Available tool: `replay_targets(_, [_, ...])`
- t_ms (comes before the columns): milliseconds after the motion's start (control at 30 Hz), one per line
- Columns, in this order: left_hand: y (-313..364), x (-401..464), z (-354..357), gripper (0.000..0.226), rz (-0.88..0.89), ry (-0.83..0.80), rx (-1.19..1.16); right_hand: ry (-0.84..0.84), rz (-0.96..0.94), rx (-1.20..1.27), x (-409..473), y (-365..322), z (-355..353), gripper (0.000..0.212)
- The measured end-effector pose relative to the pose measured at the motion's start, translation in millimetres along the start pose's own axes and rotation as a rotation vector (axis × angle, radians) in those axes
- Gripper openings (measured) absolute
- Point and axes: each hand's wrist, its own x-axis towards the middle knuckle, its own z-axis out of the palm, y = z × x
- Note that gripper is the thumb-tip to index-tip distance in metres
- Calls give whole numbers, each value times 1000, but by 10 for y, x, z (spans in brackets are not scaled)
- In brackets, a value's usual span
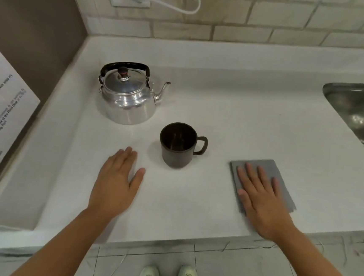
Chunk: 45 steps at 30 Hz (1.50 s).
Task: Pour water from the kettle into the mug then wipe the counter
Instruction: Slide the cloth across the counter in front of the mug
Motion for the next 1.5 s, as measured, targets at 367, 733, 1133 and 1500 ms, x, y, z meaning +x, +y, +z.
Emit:
replay_targets(367, [-7, 13, -12, 57, -15, 39, -19, -109, -387, -121, 1675, -291, -150, 52])
replay_targets(733, [-29, 6, -8, 57, -13, 64, -41, 42, 133, -18, 373, -356, 78, 57])
replay_targets(1133, [-11, -196, -344, 29, -107, 272, -401, -195, -239, 276, -67, -2355, 492, 68])
replay_targets(1500, [206, -377, -7, 66, -82, -132, 77, 182, 44, 283, 29, -868, -31, 43])
